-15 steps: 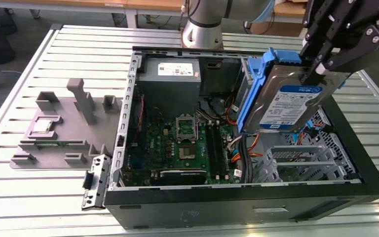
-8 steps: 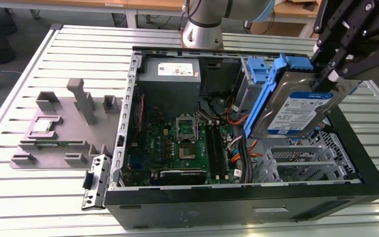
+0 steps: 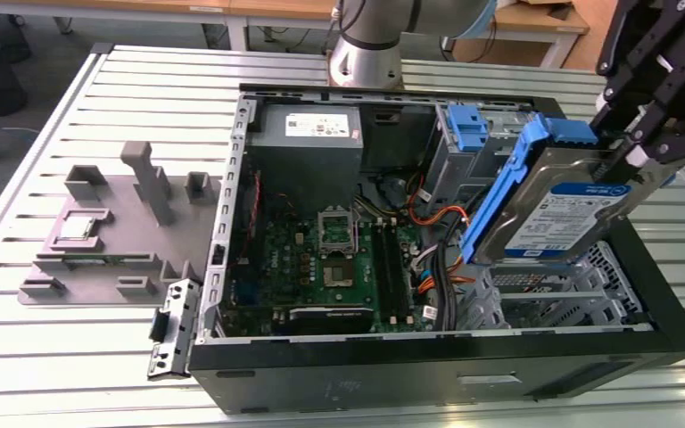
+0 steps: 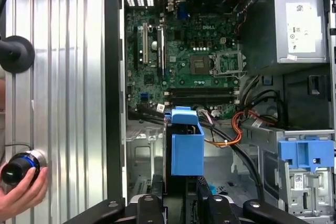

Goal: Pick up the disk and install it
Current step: 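Pick up the disk, then insert the disk into the insertion slot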

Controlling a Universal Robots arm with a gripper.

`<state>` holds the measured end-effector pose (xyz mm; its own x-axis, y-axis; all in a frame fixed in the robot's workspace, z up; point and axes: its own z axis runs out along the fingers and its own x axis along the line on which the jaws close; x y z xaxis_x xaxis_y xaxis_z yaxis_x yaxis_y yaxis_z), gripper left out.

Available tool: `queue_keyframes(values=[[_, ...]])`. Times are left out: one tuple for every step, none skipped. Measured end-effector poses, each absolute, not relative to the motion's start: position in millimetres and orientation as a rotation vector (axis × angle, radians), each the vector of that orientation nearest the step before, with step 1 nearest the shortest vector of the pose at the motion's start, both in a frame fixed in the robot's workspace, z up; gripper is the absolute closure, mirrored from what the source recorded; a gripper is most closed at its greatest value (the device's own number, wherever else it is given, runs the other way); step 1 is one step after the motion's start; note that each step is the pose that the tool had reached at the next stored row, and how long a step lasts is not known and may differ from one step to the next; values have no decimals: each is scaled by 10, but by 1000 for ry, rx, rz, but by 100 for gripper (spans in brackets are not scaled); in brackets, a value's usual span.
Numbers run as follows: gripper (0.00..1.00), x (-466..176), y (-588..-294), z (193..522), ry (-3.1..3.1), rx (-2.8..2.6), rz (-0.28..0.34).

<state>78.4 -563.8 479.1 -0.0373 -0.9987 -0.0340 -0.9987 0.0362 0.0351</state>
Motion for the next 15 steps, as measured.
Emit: queue_keyframes(values=[[65,812,-5645,4791,2261,-2180,77],[65,841,-5649,4791,2261,-2180,77],[65,870,-5652,4790,2262,-2180,78],[65,899,-5654,4789,2262,-2180,78],[65,930,-5657,4789,2262,-2180,78],[65,962,-5659,4789,2262,-2180,79],[65,993,-5661,4788,2263,-2181,79],[65,1022,-5663,4787,2263,-2181,80],[65,1051,-5664,4787,2263,-2181,80],[65,1079,-5666,4787,2263,-2181,80],[65,1109,-5668,4786,2264,-2181,81],[65,1139,-5669,4786,2264,-2181,81],[65,1169,-5670,4786,2264,-2181,82],[65,1199,-5671,4785,2264,-2182,82],[65,1217,-5671,4785,2264,-2182,83]])
